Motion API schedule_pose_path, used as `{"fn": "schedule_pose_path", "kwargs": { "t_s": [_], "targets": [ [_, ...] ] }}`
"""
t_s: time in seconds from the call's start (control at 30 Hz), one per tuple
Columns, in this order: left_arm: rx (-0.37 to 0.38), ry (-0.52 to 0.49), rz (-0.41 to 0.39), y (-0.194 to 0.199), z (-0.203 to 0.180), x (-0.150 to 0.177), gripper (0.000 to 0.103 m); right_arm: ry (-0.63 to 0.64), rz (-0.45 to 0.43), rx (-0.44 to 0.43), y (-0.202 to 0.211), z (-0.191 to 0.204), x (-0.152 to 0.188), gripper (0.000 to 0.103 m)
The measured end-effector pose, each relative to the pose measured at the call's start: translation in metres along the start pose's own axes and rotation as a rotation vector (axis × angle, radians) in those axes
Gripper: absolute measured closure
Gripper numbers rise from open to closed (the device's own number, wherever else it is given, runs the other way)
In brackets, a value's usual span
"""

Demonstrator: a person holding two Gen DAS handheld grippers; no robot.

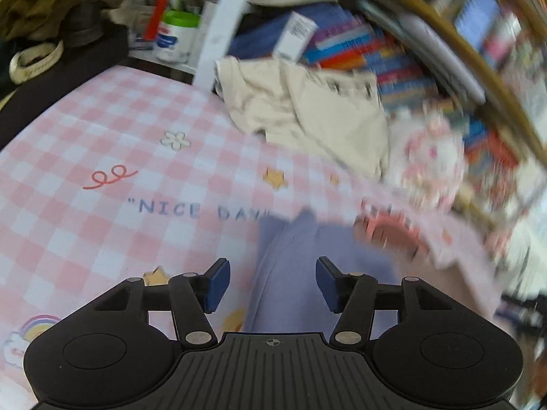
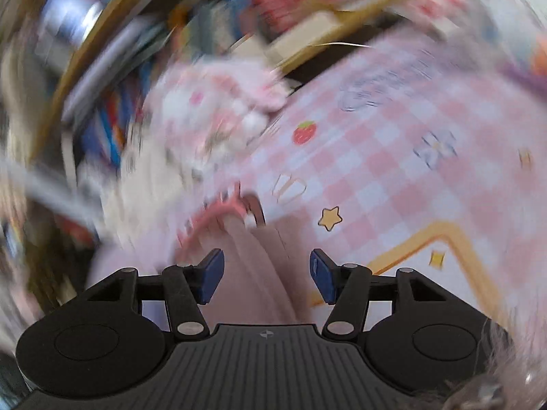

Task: Fold clothes

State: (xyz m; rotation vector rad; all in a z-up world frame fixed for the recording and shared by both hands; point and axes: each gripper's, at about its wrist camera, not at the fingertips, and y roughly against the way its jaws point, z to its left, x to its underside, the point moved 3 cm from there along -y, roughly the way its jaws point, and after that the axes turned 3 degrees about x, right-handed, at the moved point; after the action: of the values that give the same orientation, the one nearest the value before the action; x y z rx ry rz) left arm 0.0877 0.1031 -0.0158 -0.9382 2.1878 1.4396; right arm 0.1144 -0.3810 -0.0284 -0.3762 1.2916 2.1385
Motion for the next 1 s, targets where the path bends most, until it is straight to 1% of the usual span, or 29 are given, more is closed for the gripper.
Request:
{"fn": "schedule_pose_path", "kwargs": {
  "t_s": [0.03, 0.1, 0.13, 0.2, 0.23, 0.27, 0.3, 0.33, 0.43, 0.47, 0.6, 0.63, 0.7, 0.8, 0.83, 0.87, 0.9, 0.93, 0.97, 1.0],
  "targets": [
    [-0.011, -0.023, 0.006, -0.003, -0.002, 0.002, 0.048, 0.091, 0.011, 0.023, -0.004, 0.009, 0.001, 0.049],
    [-0.033, -0.07, 0.019, -0.008, -0.005, 0.007, 0.049, 0.228, 0.018, 0.045, -0.016, 0.027, 0.002, 0.049],
    [-0.043, -0.09, 0.022, -0.012, -0.008, 0.008, 0.049, 0.279, 0.023, 0.054, -0.024, 0.034, 0.002, 0.049],
    [-0.054, -0.115, 0.0, -0.025, -0.019, 0.004, 0.05, 0.366, 0.039, 0.078, -0.042, 0.046, 0.001, 0.05],
    [-0.062, -0.141, -0.008, -0.031, -0.026, 0.002, 0.05, 0.409, 0.046, 0.099, -0.051, 0.051, 0.0, 0.057],
    [-0.072, -0.168, -0.011, -0.035, -0.031, 0.001, 0.051, 0.445, 0.053, 0.115, -0.058, 0.054, 0.0, 0.066],
    [-0.082, -0.195, -0.014, -0.039, -0.037, -0.001, 0.051, 0.464, 0.055, 0.126, -0.061, 0.055, -0.001, 0.092],
    [-0.091, -0.222, -0.018, -0.043, -0.043, -0.002, 0.053, 0.475, 0.055, 0.135, -0.063, 0.055, -0.001, 0.094],
    [-0.097, -0.273, -0.002, -0.053, -0.051, -0.003, 0.083, 0.436, -0.005, 0.095, -0.046, 0.049, -0.006, 0.095],
    [-0.096, -0.285, -0.002, -0.053, -0.051, -0.002, 0.099, 0.418, -0.024, 0.082, -0.038, 0.047, -0.007, 0.095],
    [-0.086, -0.265, -0.121, -0.033, -0.05, -0.006, 0.099, 0.308, -0.09, 0.051, -0.013, 0.035, -0.011, 0.096],
    [-0.089, -0.241, -0.131, -0.033, -0.048, -0.008, 0.099, 0.285, -0.096, 0.059, -0.013, 0.031, -0.012, 0.096],
    [-0.096, -0.195, -0.088, -0.048, -0.041, -0.01, 0.099, 0.248, -0.049, 0.093, -0.032, 0.021, -0.013, 0.096],
    [-0.141, -0.211, 0.002, -0.078, -0.038, -0.004, 0.099, 0.202, 0.026, 0.134, -0.059, 0.009, -0.014, 0.095],
    [-0.152, -0.218, 0.012, -0.081, -0.038, -0.002, 0.098, 0.195, 0.035, 0.135, -0.063, 0.007, -0.014, 0.095],
    [-0.153, -0.215, 0.012, -0.082, -0.037, -0.002, 0.095, 0.189, 0.045, 0.135, -0.067, 0.005, -0.014, 0.095],
    [-0.154, -0.21, 0.011, -0.082, -0.035, -0.002, 0.089, 0.191, 0.051, 0.137, -0.068, 0.005, -0.015, 0.094],
    [-0.156, -0.194, 0.007, -0.079, -0.033, -0.003, 0.086, 0.199, 0.056, 0.138, -0.067, 0.006, -0.015, 0.093],
    [-0.151, -0.171, 0.004, -0.076, -0.03, -0.004, 0.082, 0.207, 0.056, 0.143, -0.065, 0.007, -0.016, 0.089],
    [-0.152, -0.15, -0.007, -0.071, -0.028, -0.006, 0.074, 0.215, 0.052, 0.149, -0.063, 0.008, -0.016, 0.076]
  ]
}}
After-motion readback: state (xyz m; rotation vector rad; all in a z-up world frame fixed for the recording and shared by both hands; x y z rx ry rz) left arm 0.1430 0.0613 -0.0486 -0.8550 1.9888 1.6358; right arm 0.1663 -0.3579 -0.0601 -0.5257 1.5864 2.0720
